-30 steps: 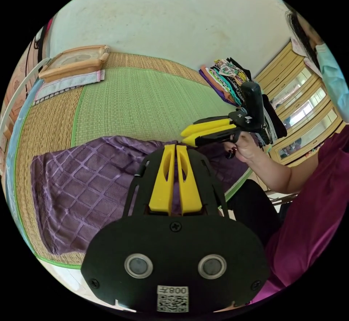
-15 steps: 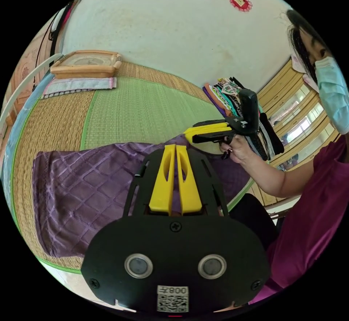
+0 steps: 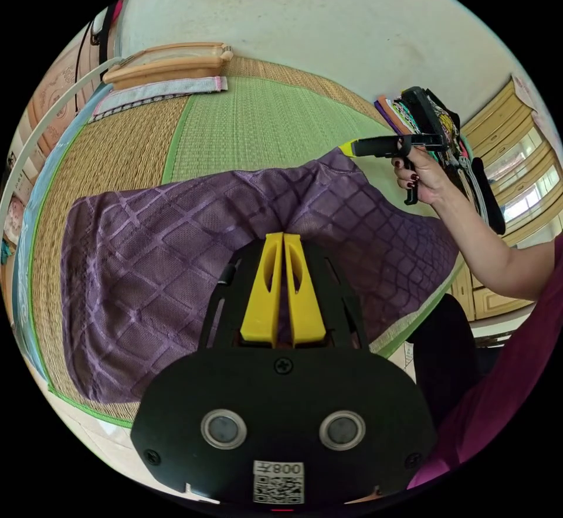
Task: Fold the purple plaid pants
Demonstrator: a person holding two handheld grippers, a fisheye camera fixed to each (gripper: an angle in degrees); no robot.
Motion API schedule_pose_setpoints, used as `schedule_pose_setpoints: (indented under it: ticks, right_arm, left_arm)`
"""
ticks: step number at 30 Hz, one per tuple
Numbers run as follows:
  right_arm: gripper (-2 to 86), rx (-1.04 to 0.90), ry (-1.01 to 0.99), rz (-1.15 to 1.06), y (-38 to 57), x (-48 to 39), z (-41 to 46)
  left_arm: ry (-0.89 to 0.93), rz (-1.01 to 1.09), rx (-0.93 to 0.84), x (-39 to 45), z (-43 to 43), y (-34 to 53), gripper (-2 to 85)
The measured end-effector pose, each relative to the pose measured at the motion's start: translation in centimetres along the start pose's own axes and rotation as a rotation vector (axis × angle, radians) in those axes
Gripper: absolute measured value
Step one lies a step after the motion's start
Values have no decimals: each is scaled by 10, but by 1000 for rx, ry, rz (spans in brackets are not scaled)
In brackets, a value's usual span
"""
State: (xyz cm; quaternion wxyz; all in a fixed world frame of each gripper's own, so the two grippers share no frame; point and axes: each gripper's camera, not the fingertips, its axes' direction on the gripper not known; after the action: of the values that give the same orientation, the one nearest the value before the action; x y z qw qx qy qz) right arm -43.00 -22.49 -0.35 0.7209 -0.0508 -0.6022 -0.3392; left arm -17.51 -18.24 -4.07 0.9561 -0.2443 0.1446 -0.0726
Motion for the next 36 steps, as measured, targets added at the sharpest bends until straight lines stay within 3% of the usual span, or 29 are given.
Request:
schedule_pose_setpoints:
  ticks: [2,6,13,17,20,25,31,36]
  right_arm:
    - [7,30,85,21,7,0,-13]
    - [22,88,58,-15,38,-9,-42]
    - [55,-90,252,-14,115,-43,-21]
    - [52,-119,330,-23,134,-47,-7]
    - [34,-112,332,-10,139,-45,-5]
    - [14,-16,391,-17,156,-55,-25]
    - [12,-46,380,60,171,-27,-11]
    - [17,74,430,121,203,-31,-39]
  left_arm:
    - [-11,7,0,5,0,-2,6]
    - [104,101,39,28,0,-16,26]
    - [213,255,54,73,25,-61,54]
    - [141,315,-57,93,53,-74,54]
    - [101,313,-115,101,70,-76,26]
    - [100,294,20,114,59,-82,6]
    - [76,255,-70,123,99,-90,6]
    - [107,238,32,128,90,-86,12]
